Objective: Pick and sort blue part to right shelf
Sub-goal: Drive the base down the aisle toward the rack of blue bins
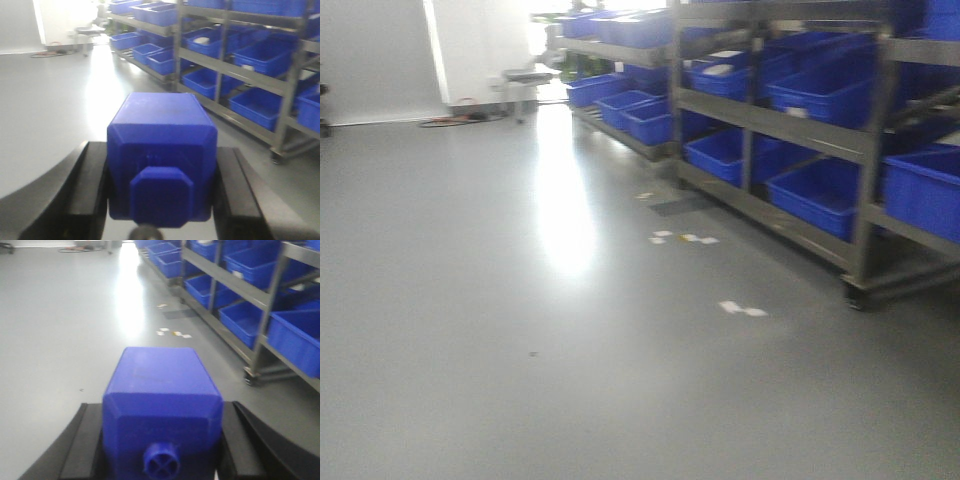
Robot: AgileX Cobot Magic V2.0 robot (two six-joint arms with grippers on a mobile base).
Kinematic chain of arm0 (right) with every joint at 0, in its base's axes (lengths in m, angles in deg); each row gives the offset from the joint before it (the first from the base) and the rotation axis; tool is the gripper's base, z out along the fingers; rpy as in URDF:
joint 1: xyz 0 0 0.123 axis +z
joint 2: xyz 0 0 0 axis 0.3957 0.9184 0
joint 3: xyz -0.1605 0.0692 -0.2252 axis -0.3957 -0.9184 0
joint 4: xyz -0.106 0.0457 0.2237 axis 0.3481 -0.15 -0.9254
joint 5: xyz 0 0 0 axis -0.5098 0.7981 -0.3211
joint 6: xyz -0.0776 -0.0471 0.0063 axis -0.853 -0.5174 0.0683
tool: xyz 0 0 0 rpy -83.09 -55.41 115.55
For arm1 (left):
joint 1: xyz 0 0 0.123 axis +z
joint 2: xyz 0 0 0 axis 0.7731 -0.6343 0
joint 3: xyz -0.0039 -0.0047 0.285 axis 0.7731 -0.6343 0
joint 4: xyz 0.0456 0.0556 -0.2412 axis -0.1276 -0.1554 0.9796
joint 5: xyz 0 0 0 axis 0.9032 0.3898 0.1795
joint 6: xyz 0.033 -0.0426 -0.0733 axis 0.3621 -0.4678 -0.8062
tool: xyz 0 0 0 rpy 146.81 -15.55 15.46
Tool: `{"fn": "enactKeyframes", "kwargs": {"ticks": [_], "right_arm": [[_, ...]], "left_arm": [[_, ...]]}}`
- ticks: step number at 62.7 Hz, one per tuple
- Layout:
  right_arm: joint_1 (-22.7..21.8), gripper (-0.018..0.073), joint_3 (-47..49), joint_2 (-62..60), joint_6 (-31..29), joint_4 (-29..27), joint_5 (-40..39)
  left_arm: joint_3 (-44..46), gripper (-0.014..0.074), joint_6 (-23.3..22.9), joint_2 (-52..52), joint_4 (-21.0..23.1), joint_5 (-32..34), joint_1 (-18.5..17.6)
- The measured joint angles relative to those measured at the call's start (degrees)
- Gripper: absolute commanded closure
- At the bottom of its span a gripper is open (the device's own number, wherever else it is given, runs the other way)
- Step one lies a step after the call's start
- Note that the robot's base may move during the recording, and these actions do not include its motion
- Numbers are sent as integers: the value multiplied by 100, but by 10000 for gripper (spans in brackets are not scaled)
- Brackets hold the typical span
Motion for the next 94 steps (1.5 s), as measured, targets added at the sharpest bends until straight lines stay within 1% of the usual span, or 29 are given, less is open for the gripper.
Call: {"fn": "enactKeyframes", "kwargs": {"ticks": [94], "right_arm": [[0, 230, 0, 0, 0, 0, 0]], "left_arm": [[0, 368, 0, 0, 0, 0, 0]]}}
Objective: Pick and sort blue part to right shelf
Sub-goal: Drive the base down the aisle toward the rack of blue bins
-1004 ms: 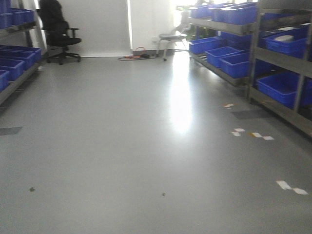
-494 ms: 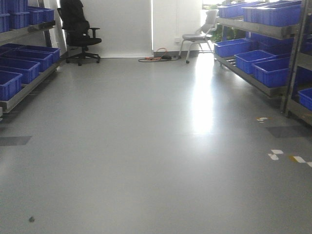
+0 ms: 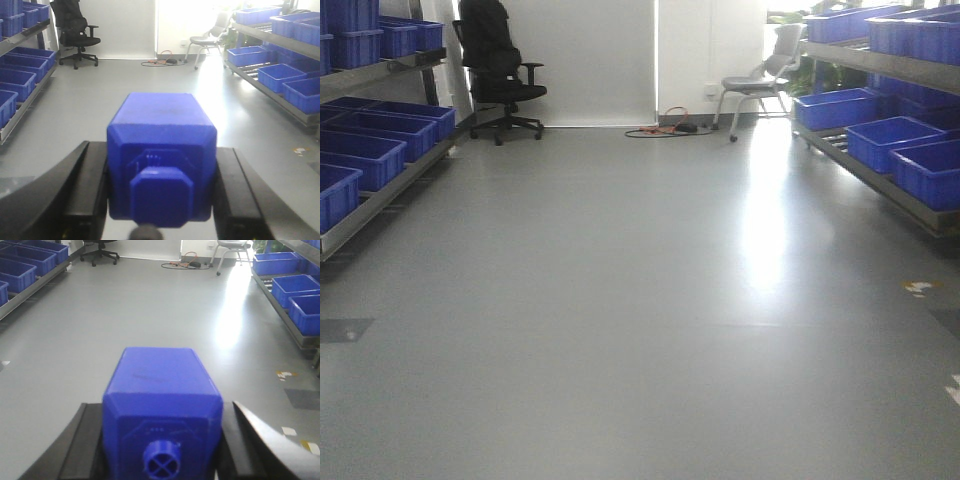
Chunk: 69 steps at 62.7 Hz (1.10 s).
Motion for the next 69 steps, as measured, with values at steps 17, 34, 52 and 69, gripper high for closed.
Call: {"fn": "enactKeyframes", "kwargs": {"ticks": [17, 34, 52, 69], "right_arm": [[0, 230, 0, 0, 0, 0, 0], [0, 230, 0, 0, 0, 0, 0], [0, 230, 0, 0, 0, 0, 0], [0, 230, 0, 0, 0, 0, 0]], "left_arm": [[0, 368, 0, 0, 0, 0, 0], [0, 368, 0, 0, 0, 0, 0], [0, 368, 0, 0, 0, 0, 0], [0, 368, 0, 0, 0, 0, 0]]}}
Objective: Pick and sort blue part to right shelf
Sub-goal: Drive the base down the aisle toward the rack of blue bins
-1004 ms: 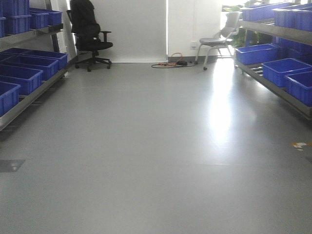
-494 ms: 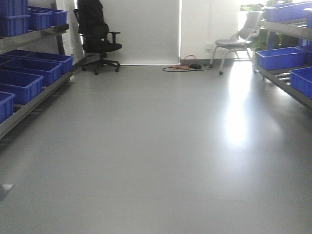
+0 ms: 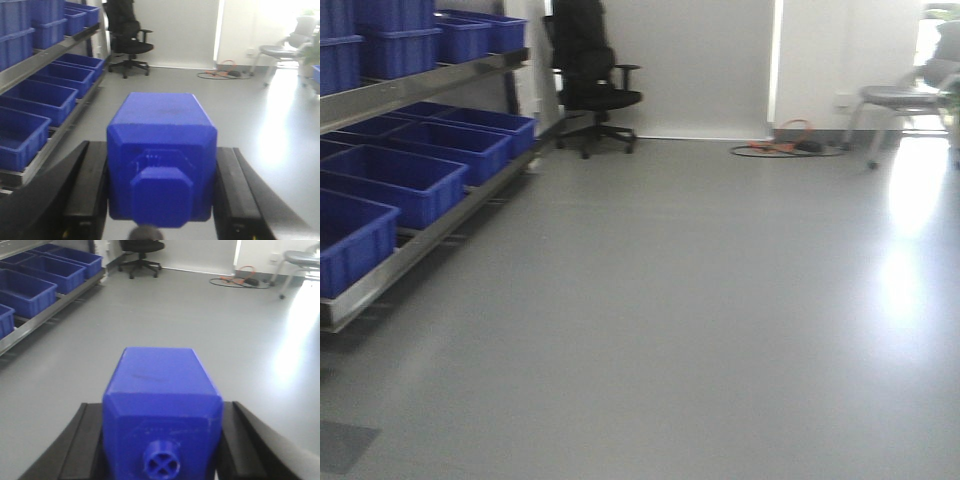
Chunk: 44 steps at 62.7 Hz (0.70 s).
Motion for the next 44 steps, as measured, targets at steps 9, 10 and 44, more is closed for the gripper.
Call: {"fn": "enactKeyframes", "kwargs": {"ticks": [9, 10, 44], "right_arm": [[0, 230, 0, 0, 0, 0, 0], [0, 230, 0, 0, 0, 0, 0], [0, 230, 0, 0, 0, 0, 0]], "left_arm": [[0, 368, 0, 0, 0, 0, 0], [0, 368, 0, 0, 0, 0, 0], [0, 368, 0, 0, 0, 0, 0]]}}
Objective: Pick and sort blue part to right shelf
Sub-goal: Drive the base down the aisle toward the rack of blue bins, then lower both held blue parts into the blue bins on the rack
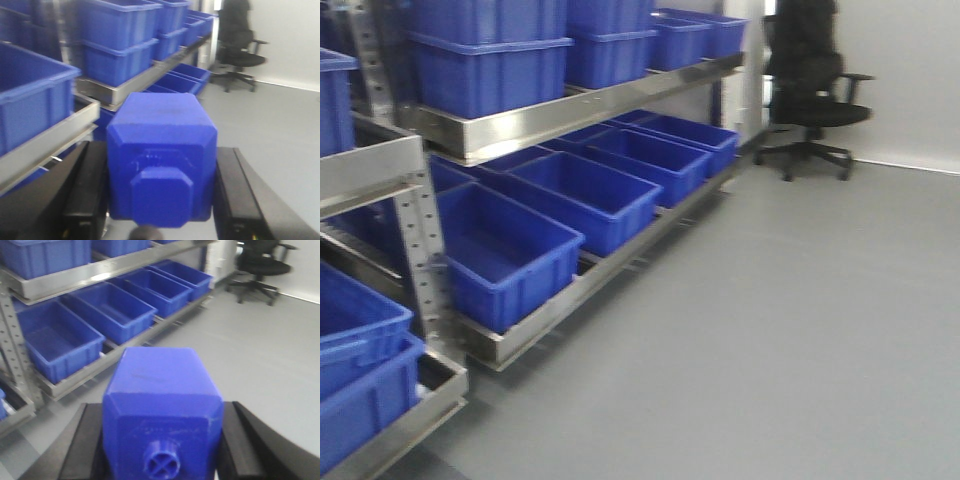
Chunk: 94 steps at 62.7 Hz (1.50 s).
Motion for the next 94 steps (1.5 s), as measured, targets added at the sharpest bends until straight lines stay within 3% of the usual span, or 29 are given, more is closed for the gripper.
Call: {"fn": "enactKeyframes", "kwargs": {"ticks": [94], "right_arm": [[0, 230, 0, 0, 0, 0, 0]], "left_arm": [[0, 368, 0, 0, 0, 0, 0]]}}
